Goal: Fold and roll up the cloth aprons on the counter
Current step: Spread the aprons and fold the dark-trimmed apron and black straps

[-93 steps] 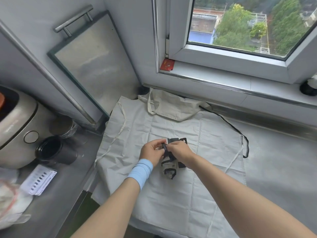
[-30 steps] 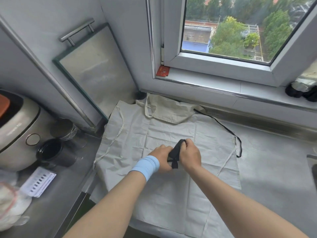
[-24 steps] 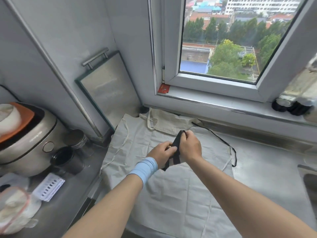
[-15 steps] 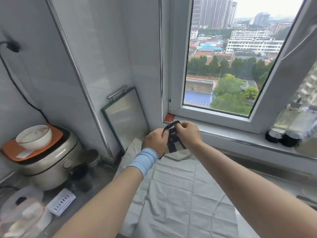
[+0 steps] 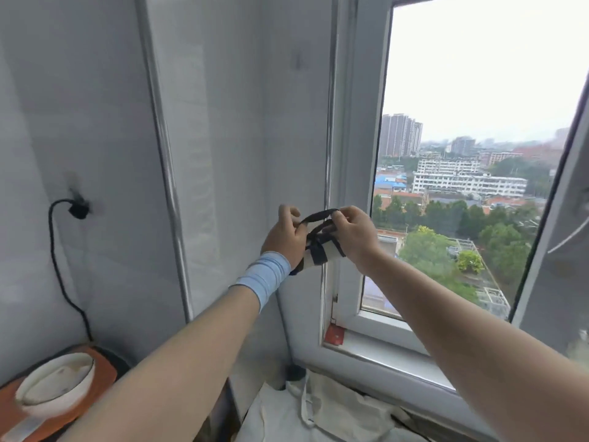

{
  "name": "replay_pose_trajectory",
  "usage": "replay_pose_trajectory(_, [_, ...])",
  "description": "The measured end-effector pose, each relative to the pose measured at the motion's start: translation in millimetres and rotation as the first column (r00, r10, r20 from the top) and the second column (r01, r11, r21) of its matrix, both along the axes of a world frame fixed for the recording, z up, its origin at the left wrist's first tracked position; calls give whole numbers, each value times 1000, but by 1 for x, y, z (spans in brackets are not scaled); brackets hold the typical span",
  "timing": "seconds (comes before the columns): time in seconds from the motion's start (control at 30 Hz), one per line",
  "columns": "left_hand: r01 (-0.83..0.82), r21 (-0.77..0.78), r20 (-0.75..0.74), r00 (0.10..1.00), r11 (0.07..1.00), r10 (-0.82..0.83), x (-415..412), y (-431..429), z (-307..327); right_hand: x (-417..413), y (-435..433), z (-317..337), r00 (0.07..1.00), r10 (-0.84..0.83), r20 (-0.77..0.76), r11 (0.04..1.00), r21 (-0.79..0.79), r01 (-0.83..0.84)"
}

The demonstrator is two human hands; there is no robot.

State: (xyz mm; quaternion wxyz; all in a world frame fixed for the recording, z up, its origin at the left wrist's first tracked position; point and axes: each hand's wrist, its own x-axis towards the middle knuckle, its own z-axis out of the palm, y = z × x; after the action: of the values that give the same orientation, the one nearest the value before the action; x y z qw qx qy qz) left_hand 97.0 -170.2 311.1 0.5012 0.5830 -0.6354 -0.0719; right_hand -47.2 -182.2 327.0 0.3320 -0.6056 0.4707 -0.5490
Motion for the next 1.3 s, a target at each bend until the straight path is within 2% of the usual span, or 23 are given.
replay_pose_trajectory(0.13, [84, -239, 87, 994, 967, -65, 21, -30, 60, 19, -32, 69, 1000, -21, 4, 997, -73, 22])
replay_pose_trajectory(0.23, [130, -325, 85, 990, 937, -108, 35, -57, 105, 33, -57, 120, 995, -90, -38, 985, -151, 83])
replay_pose_trajectory(0.33, [165, -322, 38, 986, 932, -161, 45, -82, 144, 45, -80, 161, 988, -142, -60, 969, -211, 127])
replay_pose_trajectory(0.47, [135, -343, 77, 990, 930, -115, 57, -118, 191, 60, -110, 205, 972, -215, -94, 937, -301, 178])
replay_pose_trajectory(0.6, [120, -367, 55, 993, 922, -107, 65, -155, 234, 72, -137, 247, 938, -322, -126, 886, -388, 252])
replay_pose_trajectory(0.77, [140, -322, 51, 990, 936, -130, 71, -185, 270, 82, -166, 283, 904, -412, -118, 836, -444, 323])
replay_pose_trajectory(1.0, [191, -155, 39, 982, 969, -187, 78, -205, 271, 89, -191, 286, 824, -537, -179, 814, -367, 451])
replay_pose_trajectory(1.13, [208, -152, 18, 978, 966, -208, 80, -203, 244, 84, -188, 261, 846, -470, -253, 862, -340, 377])
replay_pose_trajectory(1.2, [220, -110, -60, 972, 969, -228, 80, -198, 231, 81, -183, 249, 858, -426, -288, 882, -342, 324])
replay_pose_trajectory(1.27, [228, -62, -120, 965, 972, -234, 82, -194, 219, 77, -179, 235, 883, -373, -284, 903, -331, 275])
replay_pose_trajectory(1.3, [220, -52, -100, 969, 974, -224, 83, -190, 213, 74, -174, 228, 896, -347, -275, 911, -324, 254])
